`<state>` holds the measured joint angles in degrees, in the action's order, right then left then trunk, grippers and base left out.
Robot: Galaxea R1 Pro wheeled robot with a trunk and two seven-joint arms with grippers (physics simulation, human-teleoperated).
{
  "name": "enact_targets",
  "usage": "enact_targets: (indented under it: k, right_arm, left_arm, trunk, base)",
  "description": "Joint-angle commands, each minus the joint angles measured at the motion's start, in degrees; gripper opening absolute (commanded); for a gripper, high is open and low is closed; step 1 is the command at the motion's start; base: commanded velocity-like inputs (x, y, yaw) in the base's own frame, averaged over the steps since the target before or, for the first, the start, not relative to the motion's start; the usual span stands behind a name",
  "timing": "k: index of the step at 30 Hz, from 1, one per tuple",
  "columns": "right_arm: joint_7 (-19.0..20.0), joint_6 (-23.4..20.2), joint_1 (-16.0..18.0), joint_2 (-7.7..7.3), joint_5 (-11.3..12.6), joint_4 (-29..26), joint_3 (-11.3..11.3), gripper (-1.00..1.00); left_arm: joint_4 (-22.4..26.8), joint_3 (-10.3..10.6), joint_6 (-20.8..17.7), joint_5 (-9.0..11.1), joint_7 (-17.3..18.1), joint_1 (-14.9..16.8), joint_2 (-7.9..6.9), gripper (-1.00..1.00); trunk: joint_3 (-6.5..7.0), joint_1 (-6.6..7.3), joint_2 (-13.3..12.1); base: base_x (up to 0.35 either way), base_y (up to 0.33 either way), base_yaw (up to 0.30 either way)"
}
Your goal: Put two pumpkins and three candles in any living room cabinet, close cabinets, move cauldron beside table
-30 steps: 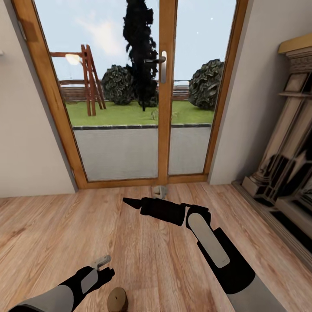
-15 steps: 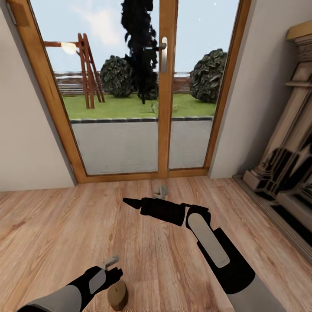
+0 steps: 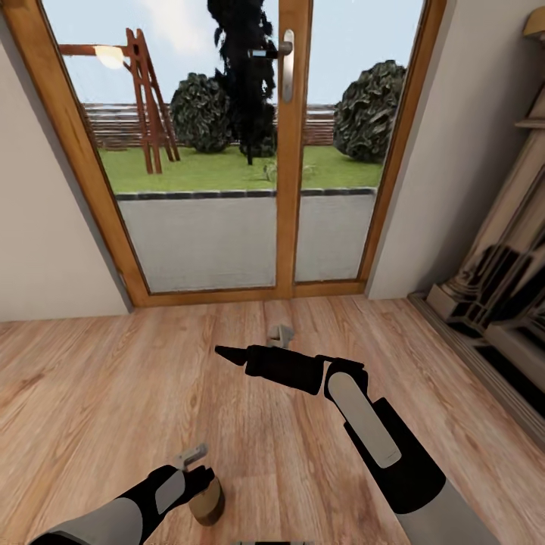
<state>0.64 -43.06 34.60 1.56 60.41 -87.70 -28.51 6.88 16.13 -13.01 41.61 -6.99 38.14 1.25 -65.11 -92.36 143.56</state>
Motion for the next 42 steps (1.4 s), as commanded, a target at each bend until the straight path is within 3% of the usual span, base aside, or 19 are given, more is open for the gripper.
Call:
enact_targets:
  k: [1, 17, 23, 29, 42]
  right_arm:
    - [0.07, -0.23, 0.03, 0.02, -0.02, -0.01, 0.04, 1.00]
    - [0.07, -0.26, 0.03, 0.01, 0.03, -0.01, 0.12, 1.00]
    - [0.07, -0.27, 0.03, 0.00, 0.09, -0.01, 0.12, 1.00]
    - [0.07, -0.27, 0.03, 0.01, 0.14, -0.01, 0.11, 1.00]
    - [0.07, -0.27, 0.03, 0.01, 0.13, -0.01, 0.12, 1.00]
  left_arm:
    - [0.15, 0.48, -0.13, 0.58, -0.39, 0.00, -0.02, 1.00]
    - [0.15, 0.52, 0.08, 0.58, -0.39, 0.00, 0.06, 1.00]
    - [0.15, 0.65, 0.09, -1.05, -0.39, 0.00, 0.59, 1.00]
    - [0.15, 0.66, 0.09, -1.41, -0.39, 0.00, 1.13, 1.00]
    - [0.15, 1.10, 0.09, -2.44, -0.39, 0.00, 1.64, 1.00]
  trunk:
    - [-0.28, -0.01, 0.04]
    - [-3.82, -0.42, 0.25]
    - [-5.15, -0.58, 0.33]
    - [-6.48, -0.73, 0.41]
    - [-6.48, -0.73, 0.41]
  base:
    - [0.000, 0.000, 0.000]
    - [0.000, 0.000, 0.000]
    - [0.000, 0.000, 0.000]
    - [0.000, 0.000, 0.000]
    - [0.052, -0.010, 0.000]
